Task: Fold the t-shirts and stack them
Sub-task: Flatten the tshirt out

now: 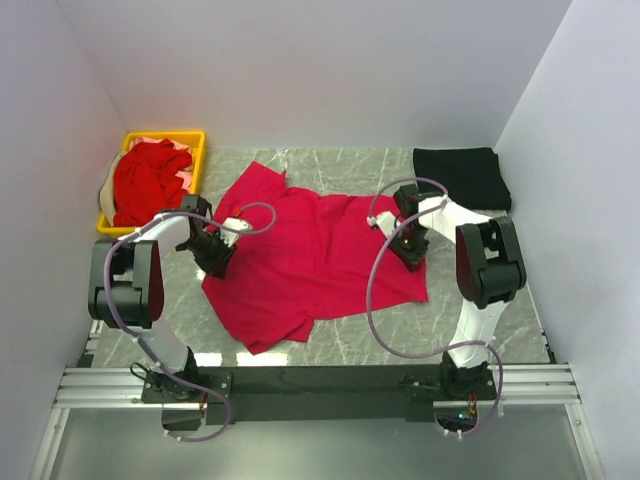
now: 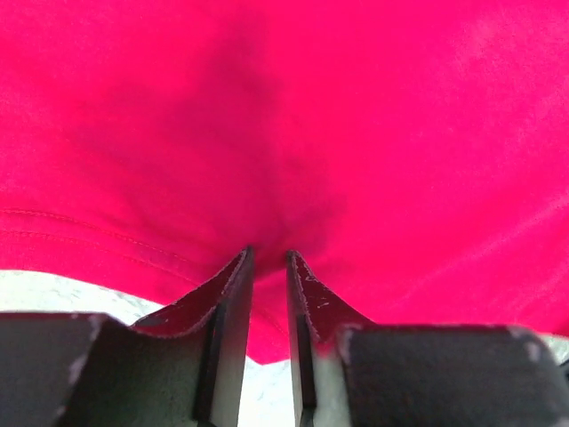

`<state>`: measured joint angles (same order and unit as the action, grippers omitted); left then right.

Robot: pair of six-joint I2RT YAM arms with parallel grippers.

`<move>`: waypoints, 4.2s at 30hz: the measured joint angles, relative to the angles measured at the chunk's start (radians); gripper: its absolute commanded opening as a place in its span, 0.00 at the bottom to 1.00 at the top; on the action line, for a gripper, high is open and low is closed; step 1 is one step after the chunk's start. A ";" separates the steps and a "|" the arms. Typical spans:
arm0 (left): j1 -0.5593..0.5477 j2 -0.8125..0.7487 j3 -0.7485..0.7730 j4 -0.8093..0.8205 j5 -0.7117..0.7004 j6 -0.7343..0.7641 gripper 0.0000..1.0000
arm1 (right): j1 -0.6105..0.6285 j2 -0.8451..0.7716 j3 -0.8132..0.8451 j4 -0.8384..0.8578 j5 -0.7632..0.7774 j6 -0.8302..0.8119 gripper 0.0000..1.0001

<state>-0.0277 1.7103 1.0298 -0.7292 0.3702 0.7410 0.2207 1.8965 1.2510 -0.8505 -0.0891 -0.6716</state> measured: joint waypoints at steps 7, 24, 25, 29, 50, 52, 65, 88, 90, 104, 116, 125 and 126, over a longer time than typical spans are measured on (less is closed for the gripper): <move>0.002 -0.111 -0.085 -0.217 -0.008 0.176 0.27 | 0.050 -0.127 -0.195 -0.146 -0.030 -0.071 0.23; 0.023 0.048 0.486 -0.077 0.226 -0.122 0.44 | -0.193 0.042 0.457 -0.114 -0.046 0.074 0.31; 0.023 0.091 0.520 -0.026 0.225 -0.167 0.44 | -0.192 0.081 0.472 -0.105 -0.034 0.089 0.33; 0.019 0.238 0.600 0.148 0.195 -0.309 0.45 | -0.185 0.192 0.484 -0.058 0.003 0.137 0.46; 0.000 0.415 0.642 0.278 0.121 -0.450 0.45 | -0.184 0.290 0.513 -0.069 -0.162 0.191 0.00; 0.000 0.415 0.639 0.280 0.121 -0.450 0.45 | -0.184 0.233 0.464 -0.069 -0.172 0.187 0.00; 0.000 0.414 0.621 0.280 0.120 -0.447 0.45 | 0.069 -0.155 0.127 -0.032 -0.271 0.119 0.00; 0.000 0.414 0.621 0.254 0.122 -0.440 0.47 | 0.037 -0.092 0.066 -0.064 -0.275 0.302 0.38; 0.000 0.414 0.621 0.255 0.122 -0.440 0.47 | 0.038 -0.077 0.026 -0.065 -0.250 0.312 0.38; -0.051 0.476 0.728 0.307 0.129 -0.449 0.47 | 0.021 -0.044 0.000 -0.031 -0.164 0.342 0.38; -0.070 0.548 0.786 0.325 0.123 -0.452 0.48 | -0.010 -0.029 0.002 -0.033 -0.175 0.340 0.25; -0.087 0.621 0.855 0.359 0.098 -0.478 0.47 | -0.010 0.006 0.010 -0.047 -0.205 0.326 0.00; -0.091 0.627 0.856 0.364 0.094 -0.478 0.47 | -0.010 0.006 0.012 -0.050 -0.207 0.323 0.00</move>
<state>-0.1188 2.3371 1.8862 -0.3653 0.4644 0.2626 0.2104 1.9026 1.2629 -0.9009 -0.2958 -0.3489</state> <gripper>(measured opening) 0.475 0.007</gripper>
